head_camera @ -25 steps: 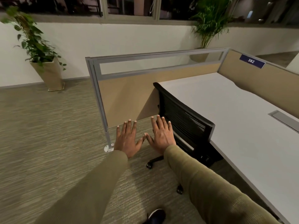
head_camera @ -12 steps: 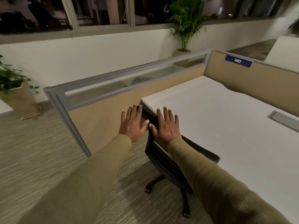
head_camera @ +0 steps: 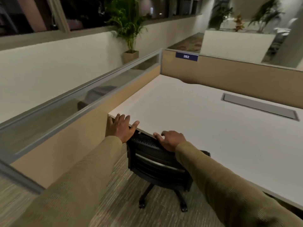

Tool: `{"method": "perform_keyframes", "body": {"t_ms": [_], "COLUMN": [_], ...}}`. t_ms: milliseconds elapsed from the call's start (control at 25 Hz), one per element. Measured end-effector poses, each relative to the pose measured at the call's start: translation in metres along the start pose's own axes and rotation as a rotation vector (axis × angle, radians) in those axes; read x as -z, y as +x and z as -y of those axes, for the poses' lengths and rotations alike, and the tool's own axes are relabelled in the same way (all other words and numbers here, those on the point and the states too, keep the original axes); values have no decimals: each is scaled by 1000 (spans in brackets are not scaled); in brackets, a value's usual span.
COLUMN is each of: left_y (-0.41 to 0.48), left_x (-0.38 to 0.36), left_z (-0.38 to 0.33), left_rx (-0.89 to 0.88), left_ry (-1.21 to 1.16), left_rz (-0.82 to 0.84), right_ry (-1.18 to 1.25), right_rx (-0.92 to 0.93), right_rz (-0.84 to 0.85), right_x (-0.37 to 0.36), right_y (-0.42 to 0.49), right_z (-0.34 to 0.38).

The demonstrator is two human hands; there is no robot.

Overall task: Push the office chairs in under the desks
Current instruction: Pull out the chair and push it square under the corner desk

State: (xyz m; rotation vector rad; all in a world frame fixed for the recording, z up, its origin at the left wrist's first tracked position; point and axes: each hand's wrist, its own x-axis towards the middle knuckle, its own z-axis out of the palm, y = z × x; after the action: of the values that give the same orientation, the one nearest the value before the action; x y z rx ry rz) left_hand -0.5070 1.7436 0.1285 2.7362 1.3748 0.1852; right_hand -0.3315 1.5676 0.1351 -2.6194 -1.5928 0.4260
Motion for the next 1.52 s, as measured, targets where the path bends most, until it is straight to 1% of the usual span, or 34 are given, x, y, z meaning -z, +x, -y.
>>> {"method": "perform_keyframes", "body": {"t_ms": [80,160,320,400,520,600,720,960,1200,1520], "left_y": [2,-3,-21,-36,-55,-69,-99,-156,-218,-261], "left_x": [1,2,-2,-5,-9,-11,-14,-9,6,8], "left_z": [4,8,11,15,22,23,23,41,57,37], "left_rx": [-19,-44,-128,-178,-234,-245,-264,-254,-279,-349], "left_ry": [8,14,-8,2,-27,-31,-34,-109,-161,-240], "left_rz": [143,218,133,109,53,35,-37,-80,-170,-249], "right_ry": [92,107,7,-20,-51,-44,-42,-28,-70,-90], "right_rx": [-168,-265,-333,-335,-354,-375,-383,-323,-324,-370], "right_rz": [122,115,-117,-171,-210,-217,-269,-378,-469,-554], "right_x": [-1,-4,-17,-30,-40,-42,-51,-77,-97,-109], "right_y": [-10,-25,-60,-80,-104,-119,-154,-230,-303,-361], "right_z": [-17,-22,-9,0,12,18,23,55,86,81]}}
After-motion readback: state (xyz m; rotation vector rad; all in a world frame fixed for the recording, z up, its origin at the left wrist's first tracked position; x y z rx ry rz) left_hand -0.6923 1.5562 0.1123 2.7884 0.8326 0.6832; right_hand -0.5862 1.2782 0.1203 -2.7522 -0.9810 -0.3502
